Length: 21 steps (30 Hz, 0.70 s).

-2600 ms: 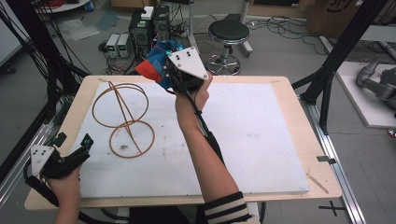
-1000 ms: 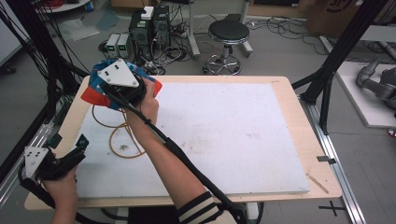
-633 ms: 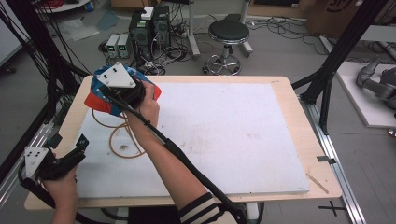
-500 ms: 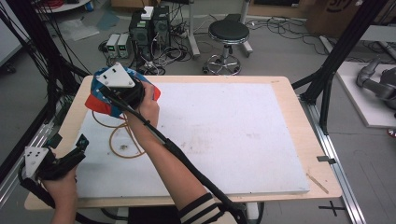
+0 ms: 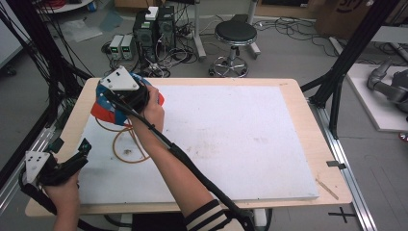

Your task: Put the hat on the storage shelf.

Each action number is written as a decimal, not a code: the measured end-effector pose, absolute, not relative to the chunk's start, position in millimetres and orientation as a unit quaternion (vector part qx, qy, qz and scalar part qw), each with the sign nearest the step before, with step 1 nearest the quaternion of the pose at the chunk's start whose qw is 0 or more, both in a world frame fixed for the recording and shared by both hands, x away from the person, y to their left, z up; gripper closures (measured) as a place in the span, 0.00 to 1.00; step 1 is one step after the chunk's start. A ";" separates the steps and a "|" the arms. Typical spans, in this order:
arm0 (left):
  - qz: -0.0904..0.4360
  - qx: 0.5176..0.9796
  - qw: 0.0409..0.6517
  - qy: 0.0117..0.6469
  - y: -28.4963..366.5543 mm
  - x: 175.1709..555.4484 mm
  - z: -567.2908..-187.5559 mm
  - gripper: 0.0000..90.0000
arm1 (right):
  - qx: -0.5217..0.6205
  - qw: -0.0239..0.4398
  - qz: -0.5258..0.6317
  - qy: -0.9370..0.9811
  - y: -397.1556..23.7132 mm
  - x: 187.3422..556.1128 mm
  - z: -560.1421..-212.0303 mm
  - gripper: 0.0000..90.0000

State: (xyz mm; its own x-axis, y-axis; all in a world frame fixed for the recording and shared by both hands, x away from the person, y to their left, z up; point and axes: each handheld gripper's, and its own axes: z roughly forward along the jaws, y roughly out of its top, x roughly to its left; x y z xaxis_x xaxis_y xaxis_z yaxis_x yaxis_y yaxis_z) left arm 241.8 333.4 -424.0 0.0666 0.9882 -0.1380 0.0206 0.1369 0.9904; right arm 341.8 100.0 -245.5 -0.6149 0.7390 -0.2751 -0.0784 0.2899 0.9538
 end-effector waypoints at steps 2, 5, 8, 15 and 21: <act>0.443 0.485 0.546 0.520 333.4 241.8 -424.0 0.17 | 0.231 0.372 0.549 0.712 100.0 341.8 -245.4 0.86; 0.443 0.484 0.546 0.521 333.4 241.9 -424.0 0.17 | 0.232 0.371 0.551 0.710 99.6 341.8 -244.9 0.86; 0.443 0.485 0.546 0.520 333.5 241.9 -424.0 0.17 | 0.232 0.371 0.550 0.711 98.5 342.6 -244.4 0.86; 0.444 0.485 0.545 0.520 333.5 241.8 -424.0 0.17 | 0.236 0.370 0.555 0.707 96.4 342.3 -242.6 0.81; 0.444 0.485 0.545 0.520 333.7 241.9 -424.1 0.17 | 0.246 0.369 0.563 0.697 92.9 342.6 -240.6 0.65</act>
